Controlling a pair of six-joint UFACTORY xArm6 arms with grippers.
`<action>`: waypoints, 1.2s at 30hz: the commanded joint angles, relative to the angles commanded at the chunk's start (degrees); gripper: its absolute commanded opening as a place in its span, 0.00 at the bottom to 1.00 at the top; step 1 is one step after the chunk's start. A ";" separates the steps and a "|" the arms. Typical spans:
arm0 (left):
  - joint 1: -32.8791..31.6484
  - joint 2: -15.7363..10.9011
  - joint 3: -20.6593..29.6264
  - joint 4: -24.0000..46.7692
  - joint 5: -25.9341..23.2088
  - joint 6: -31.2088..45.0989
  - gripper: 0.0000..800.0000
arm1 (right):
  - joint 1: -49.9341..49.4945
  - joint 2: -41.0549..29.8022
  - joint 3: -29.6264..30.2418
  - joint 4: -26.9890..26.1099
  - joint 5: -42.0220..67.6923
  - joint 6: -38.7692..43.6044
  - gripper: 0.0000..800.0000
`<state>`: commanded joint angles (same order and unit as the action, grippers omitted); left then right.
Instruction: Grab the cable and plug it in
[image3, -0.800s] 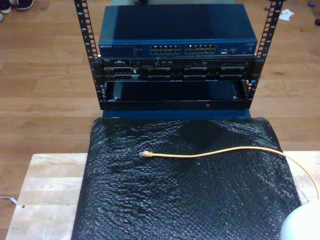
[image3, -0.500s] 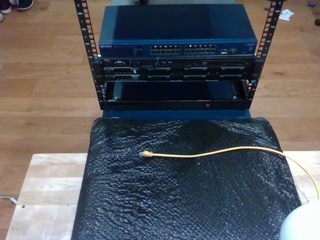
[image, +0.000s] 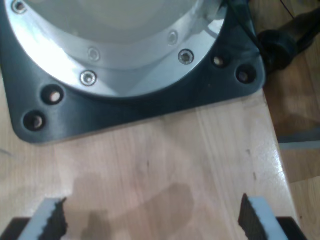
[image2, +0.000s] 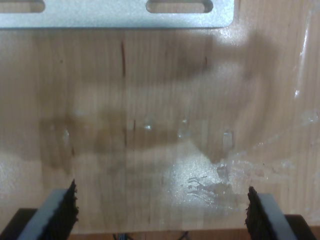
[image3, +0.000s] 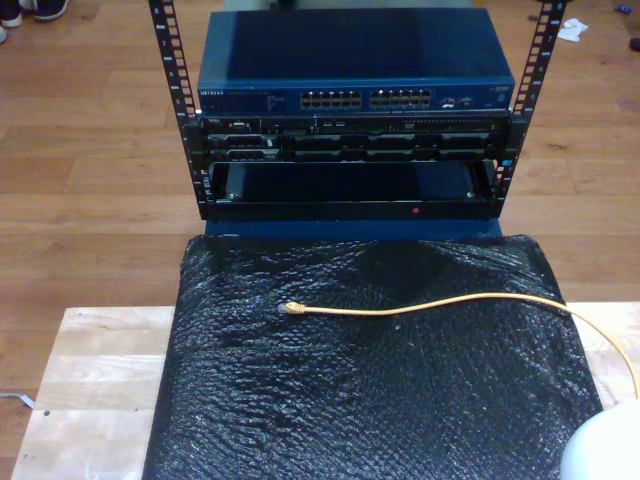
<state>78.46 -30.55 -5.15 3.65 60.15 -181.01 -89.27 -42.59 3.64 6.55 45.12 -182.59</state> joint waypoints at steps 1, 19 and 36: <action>0.00 0.00 0.00 0.00 0.00 0.00 1.00 | 0.00 0.09 0.00 0.00 0.00 0.00 1.00; 0.00 0.00 0.09 0.00 0.00 0.00 1.00 | 0.00 0.09 0.00 -0.18 0.09 -0.18 1.00; 0.00 0.00 -0.35 0.00 0.35 -0.26 1.00 | 0.18 -0.62 -1.41 -0.09 1.93 -0.18 1.00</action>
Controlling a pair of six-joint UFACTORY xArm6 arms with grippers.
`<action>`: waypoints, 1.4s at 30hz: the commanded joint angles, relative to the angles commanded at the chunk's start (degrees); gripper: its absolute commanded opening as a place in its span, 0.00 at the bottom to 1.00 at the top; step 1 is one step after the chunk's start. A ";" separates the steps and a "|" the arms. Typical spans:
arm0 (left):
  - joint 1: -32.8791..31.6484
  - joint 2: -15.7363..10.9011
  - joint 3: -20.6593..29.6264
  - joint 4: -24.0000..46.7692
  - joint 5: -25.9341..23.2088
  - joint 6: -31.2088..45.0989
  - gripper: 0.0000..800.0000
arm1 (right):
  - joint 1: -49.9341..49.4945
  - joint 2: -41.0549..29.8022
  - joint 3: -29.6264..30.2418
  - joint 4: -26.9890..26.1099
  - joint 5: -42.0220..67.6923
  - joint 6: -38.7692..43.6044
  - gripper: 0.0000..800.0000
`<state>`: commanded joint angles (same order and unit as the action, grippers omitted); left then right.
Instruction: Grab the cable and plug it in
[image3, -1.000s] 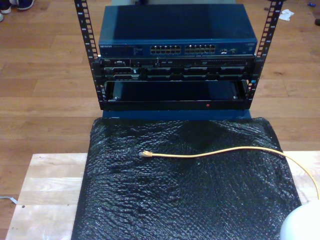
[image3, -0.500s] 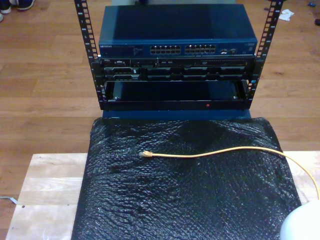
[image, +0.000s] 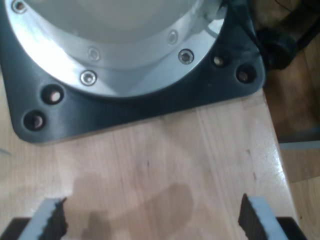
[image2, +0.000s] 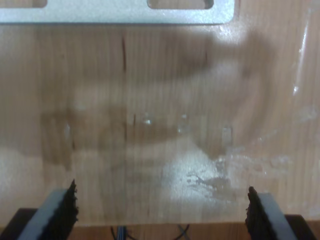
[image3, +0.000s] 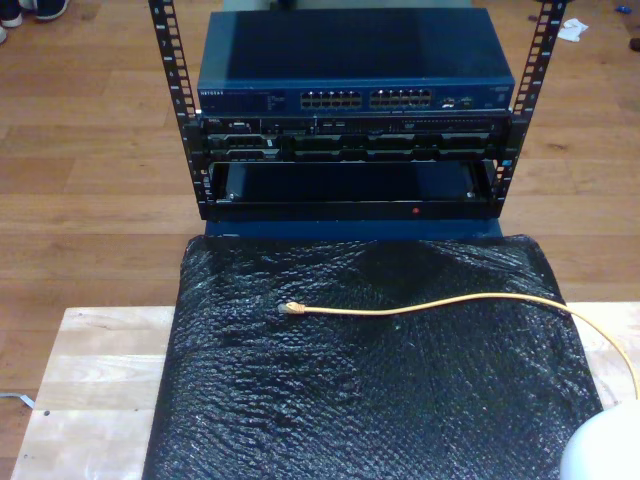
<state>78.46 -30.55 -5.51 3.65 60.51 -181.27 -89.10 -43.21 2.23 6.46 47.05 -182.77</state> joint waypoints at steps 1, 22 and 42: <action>0.00 0.00 0.00 0.00 0.00 -0.09 1.00 | -0.09 -0.09 -0.44 0.00 0.97 0.00 1.00; -0.26 -0.44 -9.05 0.09 14.68 -1.14 1.00 | 0.00 0.62 -18.29 0.18 25.32 7.56 1.00; -8.53 0.00 -21.63 -7.47 28.48 -8.35 1.00 | 10.81 6.68 -35.34 6.68 35.16 30.59 1.00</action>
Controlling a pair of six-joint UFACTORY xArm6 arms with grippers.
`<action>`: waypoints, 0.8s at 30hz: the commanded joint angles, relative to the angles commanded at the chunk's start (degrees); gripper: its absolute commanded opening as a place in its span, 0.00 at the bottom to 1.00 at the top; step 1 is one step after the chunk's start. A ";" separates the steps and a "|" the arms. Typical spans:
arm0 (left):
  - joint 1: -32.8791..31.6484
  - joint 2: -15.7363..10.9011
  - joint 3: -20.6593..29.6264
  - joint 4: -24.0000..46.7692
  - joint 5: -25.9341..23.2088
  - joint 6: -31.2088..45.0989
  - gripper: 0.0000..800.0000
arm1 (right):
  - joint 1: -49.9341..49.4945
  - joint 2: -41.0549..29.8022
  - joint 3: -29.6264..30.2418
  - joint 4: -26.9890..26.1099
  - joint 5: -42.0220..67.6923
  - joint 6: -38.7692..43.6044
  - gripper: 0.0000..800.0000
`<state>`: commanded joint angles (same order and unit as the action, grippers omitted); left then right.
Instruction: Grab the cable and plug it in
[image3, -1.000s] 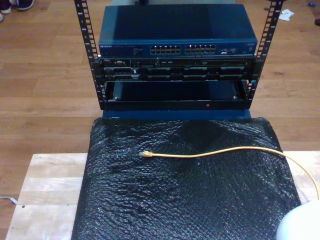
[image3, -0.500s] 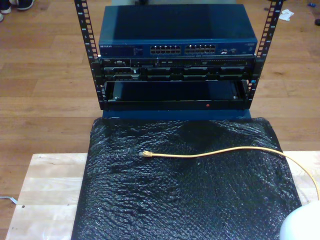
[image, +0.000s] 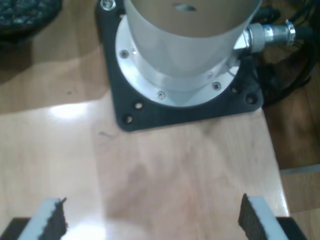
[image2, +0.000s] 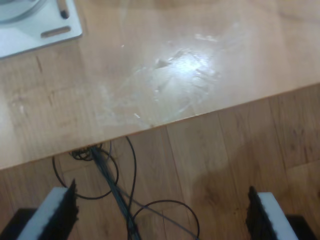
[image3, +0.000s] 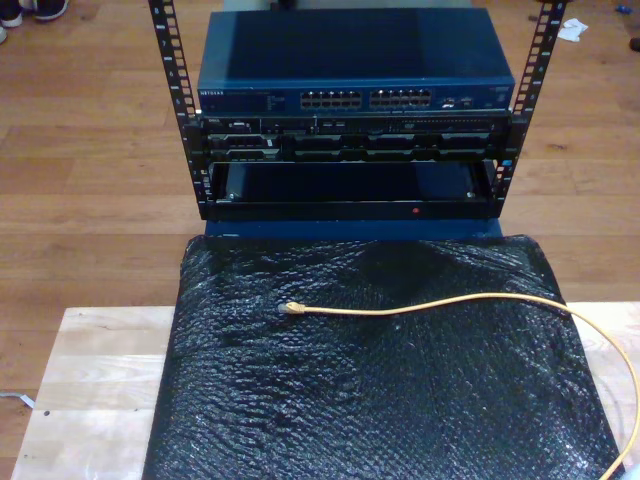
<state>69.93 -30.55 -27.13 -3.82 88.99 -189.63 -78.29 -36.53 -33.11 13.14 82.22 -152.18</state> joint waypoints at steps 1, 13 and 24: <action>-0.88 0.00 -0.44 -0.62 0.44 -0.79 1.00 | 0.88 0.35 -0.62 0.62 0.09 1.14 1.00; -12.04 -0.18 -3.52 -5.63 6.68 -12.75 1.00 | 9.93 6.95 -8.97 2.64 2.64 14.42 1.00; -17.05 -0.09 -3.78 -10.02 6.68 -18.46 1.00 | 11.78 11.25 -16.97 11.08 12.57 20.04 1.00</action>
<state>52.88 -30.64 -30.91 -13.85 95.67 -208.09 -66.51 -25.27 -50.08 24.22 94.79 -132.13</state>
